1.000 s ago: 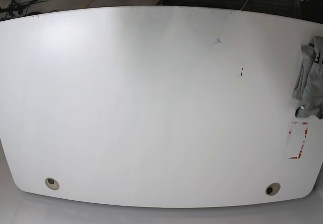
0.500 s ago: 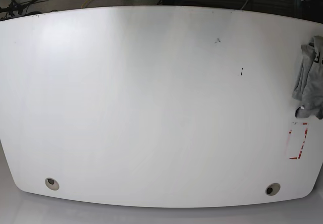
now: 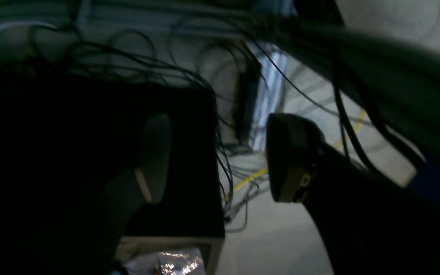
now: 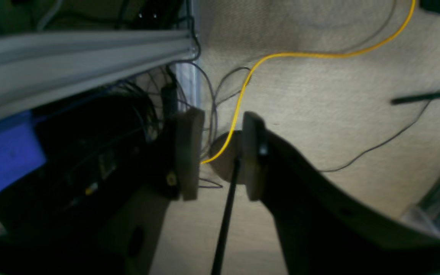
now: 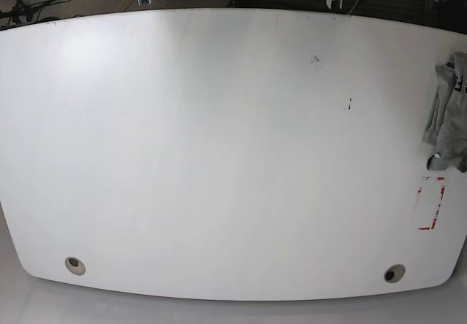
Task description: Fold the T-shirt properly
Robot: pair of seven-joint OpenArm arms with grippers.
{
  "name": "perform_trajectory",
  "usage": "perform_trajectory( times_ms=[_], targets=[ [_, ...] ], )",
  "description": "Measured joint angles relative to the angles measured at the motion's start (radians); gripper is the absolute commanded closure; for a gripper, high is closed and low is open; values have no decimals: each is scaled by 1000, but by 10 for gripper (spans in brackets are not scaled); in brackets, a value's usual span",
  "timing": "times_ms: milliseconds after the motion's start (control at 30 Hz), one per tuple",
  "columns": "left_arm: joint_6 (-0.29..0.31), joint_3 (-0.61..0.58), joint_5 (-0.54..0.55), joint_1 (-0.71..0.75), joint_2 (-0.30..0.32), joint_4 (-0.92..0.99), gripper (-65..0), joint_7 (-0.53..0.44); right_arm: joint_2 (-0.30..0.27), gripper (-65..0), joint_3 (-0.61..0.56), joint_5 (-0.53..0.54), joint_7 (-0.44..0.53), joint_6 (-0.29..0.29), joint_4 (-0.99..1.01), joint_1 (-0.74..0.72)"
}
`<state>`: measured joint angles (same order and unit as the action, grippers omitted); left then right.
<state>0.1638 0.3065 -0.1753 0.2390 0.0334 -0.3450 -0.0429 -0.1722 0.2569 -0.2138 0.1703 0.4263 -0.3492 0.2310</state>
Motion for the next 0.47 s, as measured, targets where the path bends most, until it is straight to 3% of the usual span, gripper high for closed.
perform_trajectory(
  times_ms=[467],
  targets=[
    [-11,0,3,-18,3,2,-369,11,4,-179,0,-18,-44,0,3,-21]
  ],
)
